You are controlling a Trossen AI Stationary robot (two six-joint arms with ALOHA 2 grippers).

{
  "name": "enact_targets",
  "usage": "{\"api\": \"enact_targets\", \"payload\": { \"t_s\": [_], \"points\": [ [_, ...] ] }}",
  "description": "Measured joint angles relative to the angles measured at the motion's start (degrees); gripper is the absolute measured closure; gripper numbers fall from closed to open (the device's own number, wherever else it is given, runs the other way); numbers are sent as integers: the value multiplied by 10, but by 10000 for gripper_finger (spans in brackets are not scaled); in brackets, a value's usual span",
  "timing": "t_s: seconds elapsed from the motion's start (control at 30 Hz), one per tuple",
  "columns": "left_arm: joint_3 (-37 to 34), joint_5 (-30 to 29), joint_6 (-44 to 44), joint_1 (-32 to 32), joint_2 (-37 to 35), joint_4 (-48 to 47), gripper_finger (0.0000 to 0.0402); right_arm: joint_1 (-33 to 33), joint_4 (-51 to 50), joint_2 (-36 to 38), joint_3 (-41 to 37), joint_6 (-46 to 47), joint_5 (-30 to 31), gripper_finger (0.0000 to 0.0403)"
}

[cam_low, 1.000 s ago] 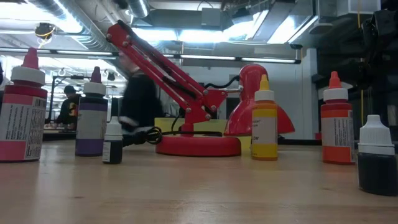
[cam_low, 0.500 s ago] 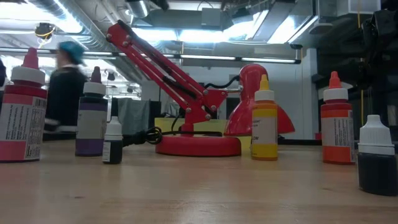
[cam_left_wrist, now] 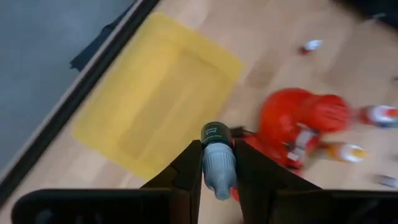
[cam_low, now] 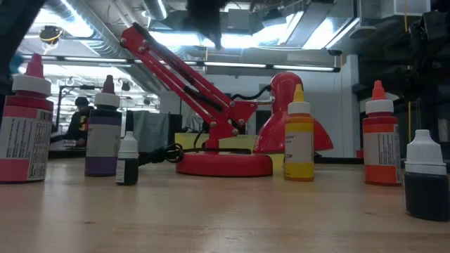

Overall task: Pick & Place food coloring
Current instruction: Put the black food coloring bottle into the yellow bin

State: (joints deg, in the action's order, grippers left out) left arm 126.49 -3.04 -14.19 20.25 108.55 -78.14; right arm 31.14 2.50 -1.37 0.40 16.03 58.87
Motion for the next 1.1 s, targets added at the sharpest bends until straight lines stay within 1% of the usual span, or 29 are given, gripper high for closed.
{"api": "enact_targets", "payload": {
  "t_s": [0.13,0.27,0.47,0.57,0.73,1.1],
  "points": [
    [20,-4,35,23,53,1,333,0,0,0,0,0,0,56],
    [24,-9,69,45,85,-1,333,0,0,0,0,0,0,56],
    [24,-73,106,51,143,-49,333,0,0,0,0,0,0,56],
    [23,-74,122,53,159,-48,333,0,0,0,0,0,0,56],
    [23,-74,128,53,195,-44,334,0,0,0,0,0,0,56],
    [23,-79,110,44,236,-58,334,0,0,0,0,0,0,56]
  ]
}}
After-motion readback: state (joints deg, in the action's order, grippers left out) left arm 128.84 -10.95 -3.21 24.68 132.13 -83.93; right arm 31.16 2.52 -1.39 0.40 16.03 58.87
